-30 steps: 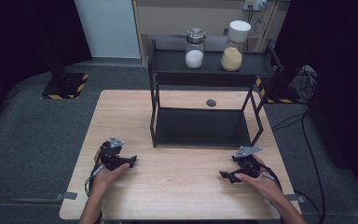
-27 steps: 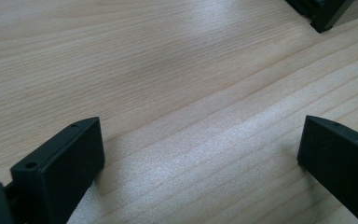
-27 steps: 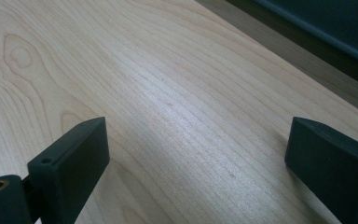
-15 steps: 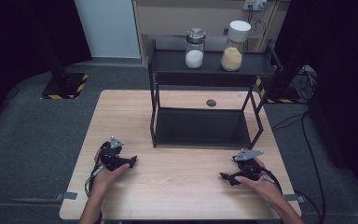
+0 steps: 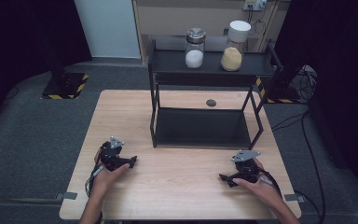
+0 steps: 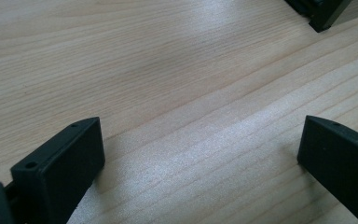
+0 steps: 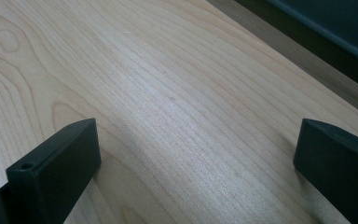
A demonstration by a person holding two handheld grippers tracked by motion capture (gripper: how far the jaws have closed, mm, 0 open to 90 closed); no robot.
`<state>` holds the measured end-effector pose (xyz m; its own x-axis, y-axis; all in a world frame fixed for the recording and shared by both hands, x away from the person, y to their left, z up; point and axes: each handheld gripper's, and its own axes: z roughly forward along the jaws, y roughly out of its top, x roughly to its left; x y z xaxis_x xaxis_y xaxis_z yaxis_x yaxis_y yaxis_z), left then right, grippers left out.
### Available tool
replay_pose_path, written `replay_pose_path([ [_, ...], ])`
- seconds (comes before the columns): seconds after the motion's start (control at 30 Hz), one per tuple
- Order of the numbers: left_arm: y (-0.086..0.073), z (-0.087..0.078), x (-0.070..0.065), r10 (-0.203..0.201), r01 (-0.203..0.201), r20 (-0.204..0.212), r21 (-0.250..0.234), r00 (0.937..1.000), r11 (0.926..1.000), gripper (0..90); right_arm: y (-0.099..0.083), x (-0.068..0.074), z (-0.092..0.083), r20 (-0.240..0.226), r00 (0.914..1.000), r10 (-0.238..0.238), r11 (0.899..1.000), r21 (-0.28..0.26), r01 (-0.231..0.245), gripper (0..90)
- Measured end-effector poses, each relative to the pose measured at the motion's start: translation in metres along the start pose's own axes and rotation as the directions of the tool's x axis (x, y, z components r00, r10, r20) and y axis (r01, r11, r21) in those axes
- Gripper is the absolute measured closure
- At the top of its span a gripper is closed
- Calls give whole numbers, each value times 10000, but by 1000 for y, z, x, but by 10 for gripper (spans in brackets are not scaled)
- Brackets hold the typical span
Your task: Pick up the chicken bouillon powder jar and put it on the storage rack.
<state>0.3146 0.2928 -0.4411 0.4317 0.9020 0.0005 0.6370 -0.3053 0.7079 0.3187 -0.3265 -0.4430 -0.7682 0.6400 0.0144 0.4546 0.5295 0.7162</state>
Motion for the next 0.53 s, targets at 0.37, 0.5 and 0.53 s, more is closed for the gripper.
replay_pose_path([
  [0.37, 0, 0, 0, 6, -6, -17, 14, 10000, 10000, 0, -1, 4, -1, 149, 9998, 124, 9999, 7, -124, 12],
  [0.5, 0, 0, -1, -15, 15, -16, -5, 10000, 10000, 0, -1, 4, -1, 173, 9997, 147, 9999, 1, -147, 12],
  [0.53, 0, 0, 0, -12, 12, -15, -3, 10000, 10000, 0, -1, 4, -1, 175, 9997, 149, 9999, -1, -149, 12],
])
